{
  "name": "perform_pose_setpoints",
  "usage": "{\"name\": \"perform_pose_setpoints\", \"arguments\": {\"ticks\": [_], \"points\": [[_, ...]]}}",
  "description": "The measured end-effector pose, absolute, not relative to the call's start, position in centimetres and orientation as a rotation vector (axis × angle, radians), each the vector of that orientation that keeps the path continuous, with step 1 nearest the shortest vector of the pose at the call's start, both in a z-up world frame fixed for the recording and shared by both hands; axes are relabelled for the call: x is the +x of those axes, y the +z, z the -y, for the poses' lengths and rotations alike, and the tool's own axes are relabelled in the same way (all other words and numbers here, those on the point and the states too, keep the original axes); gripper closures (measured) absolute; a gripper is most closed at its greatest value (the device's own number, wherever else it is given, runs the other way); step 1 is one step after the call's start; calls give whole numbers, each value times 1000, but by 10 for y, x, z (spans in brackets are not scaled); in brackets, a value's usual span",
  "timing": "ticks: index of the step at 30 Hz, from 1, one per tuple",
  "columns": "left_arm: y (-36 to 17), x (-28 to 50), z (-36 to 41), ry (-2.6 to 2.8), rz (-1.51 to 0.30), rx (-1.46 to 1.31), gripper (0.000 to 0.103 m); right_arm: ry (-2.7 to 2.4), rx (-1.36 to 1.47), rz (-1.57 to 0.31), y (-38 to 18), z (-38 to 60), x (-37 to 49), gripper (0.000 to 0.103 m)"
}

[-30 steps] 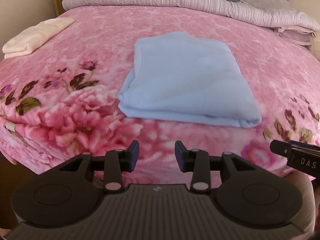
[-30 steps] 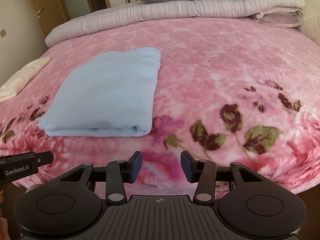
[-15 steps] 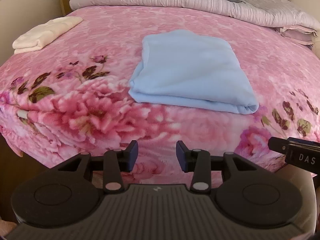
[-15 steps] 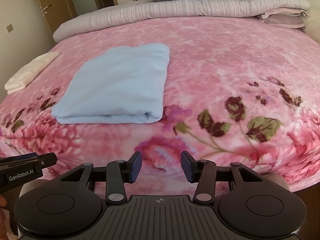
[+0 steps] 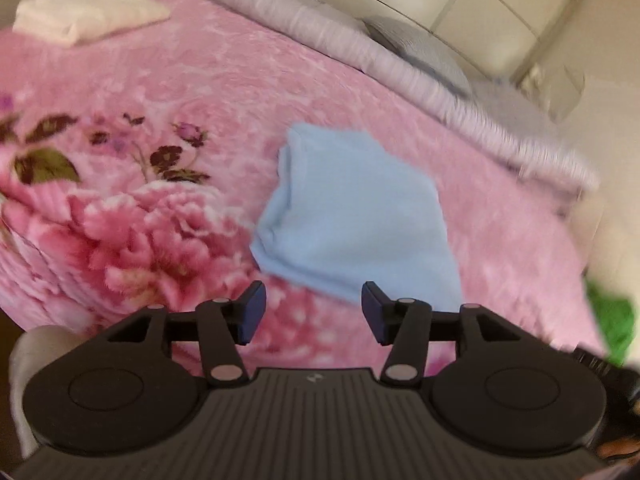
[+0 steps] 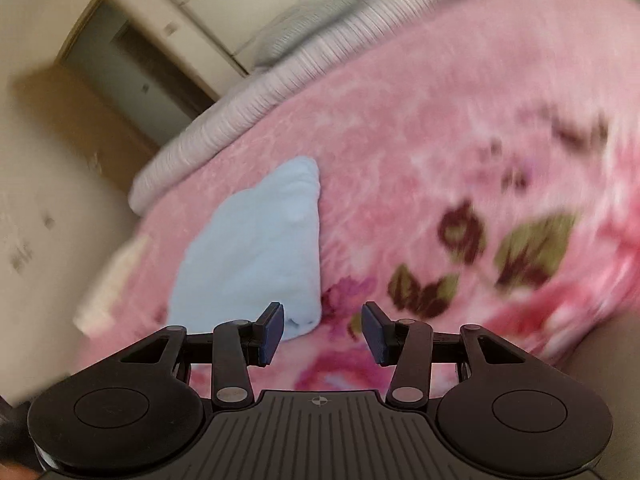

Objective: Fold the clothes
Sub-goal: 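Grasp the folded sweatshirt sides with both grippers and lift it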

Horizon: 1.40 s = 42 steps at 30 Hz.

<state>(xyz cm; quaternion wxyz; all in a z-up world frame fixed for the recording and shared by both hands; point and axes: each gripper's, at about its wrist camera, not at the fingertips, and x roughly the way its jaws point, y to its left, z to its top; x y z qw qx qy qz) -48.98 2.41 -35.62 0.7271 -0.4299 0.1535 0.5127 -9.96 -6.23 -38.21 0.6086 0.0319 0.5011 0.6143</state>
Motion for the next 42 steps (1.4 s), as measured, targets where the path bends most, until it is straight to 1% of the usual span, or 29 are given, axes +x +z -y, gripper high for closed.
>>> {"name": "perform_pose_setpoints", "arguments": {"ticks": [3,7,8,14,22,27,28,29,30,32,33,35,38,42], "points": [[-368,-507,-52,1116,-299,-1004,48,1442,139,-1293,-399,40,-83,54],[-394,-522,-94,1080,-247,-1117,47,1464,114,-1336,-406,5,-79,36],[-401,-524,-105,1069,-234,-1144,47,1465,101,-1336,-407,-5,-79,34],[-426,-515,-155,942,-215,-1234,46,1436,113,-1413,-420,-51,-69,33],[-448,-495,-192,789,-219,-1309,47,1445,112,-1471,-436,-102,-62,33],[-456,-484,-209,719,-223,-1313,51,1494,95,-1502,-443,-128,-67,34],[-457,-482,-212,706,-233,-1307,55,1510,85,-1503,-445,-134,-69,34],[-459,-479,-216,693,-245,-1303,60,1526,74,-1504,-446,-140,-72,36],[-461,-478,-221,676,-249,-1302,63,1541,63,-1505,-447,-145,-75,39],[-467,-478,-227,641,-247,-1324,71,1567,37,-1499,-451,-153,-78,45],[-470,-478,-230,624,-245,-1336,74,1578,28,-1500,-452,-154,-79,48],[-474,-477,-233,595,-247,-1351,80,1587,24,-1507,-454,-155,-77,58],[-474,-475,-237,572,-250,-1365,86,1581,39,-1525,-458,-153,-74,68],[-472,-478,-242,567,-237,-1424,88,1499,12,-1564,-446,-157,-80,75]]}}
